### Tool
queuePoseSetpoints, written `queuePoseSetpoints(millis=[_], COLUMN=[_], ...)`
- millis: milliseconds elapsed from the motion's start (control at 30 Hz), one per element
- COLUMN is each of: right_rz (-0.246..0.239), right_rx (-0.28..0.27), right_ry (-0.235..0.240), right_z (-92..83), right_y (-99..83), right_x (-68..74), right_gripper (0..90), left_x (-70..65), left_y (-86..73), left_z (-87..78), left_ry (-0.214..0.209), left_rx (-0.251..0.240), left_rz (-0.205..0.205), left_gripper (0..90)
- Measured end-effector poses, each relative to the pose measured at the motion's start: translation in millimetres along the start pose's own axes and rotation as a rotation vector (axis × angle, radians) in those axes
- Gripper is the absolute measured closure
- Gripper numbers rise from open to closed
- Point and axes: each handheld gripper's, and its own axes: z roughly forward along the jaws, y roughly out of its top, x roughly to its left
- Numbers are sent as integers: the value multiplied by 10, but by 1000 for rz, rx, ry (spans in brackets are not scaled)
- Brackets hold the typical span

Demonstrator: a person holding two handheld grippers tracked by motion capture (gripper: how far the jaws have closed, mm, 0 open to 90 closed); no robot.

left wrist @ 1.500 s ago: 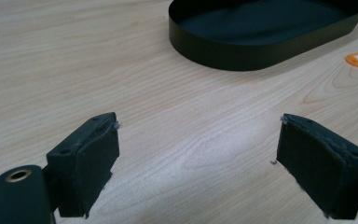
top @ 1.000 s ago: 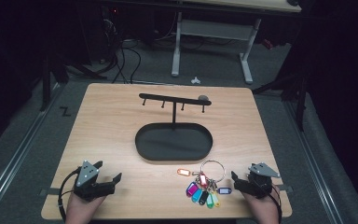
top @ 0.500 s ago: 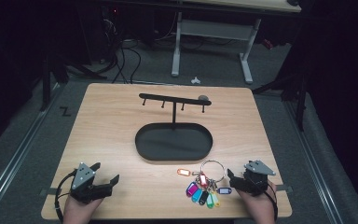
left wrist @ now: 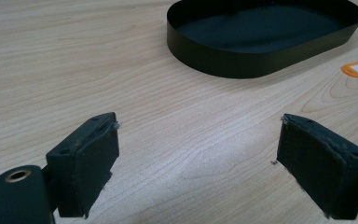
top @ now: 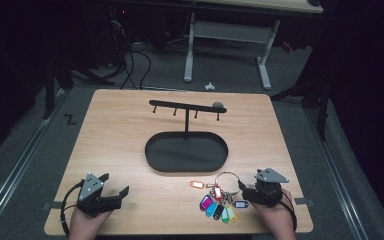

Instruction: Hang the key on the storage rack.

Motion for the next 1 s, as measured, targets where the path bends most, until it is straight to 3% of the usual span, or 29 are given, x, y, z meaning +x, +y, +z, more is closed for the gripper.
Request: queuePoseSetpoints(millis=[167,400,600,1000], right_rz=[-59,-101,-119,-115], right_rx=[37,103,112,219], right_ry=[47,104,130,180], right_z=[-19,-57,-64,153], right_y=[155,329,345,338], right_x=[-36,-28,-8,-52], right_gripper=[272,296,335,401], left_x=[-11,-14,-40,-112], left_y=[12,16,8,33], left_z=[-13,4,8,56], left_ry=[-2,-22,-22,-23], left_rx=[-10,-1,13,29], left_rz=[5,5,15,45], left_gripper=[134,133,124,125])
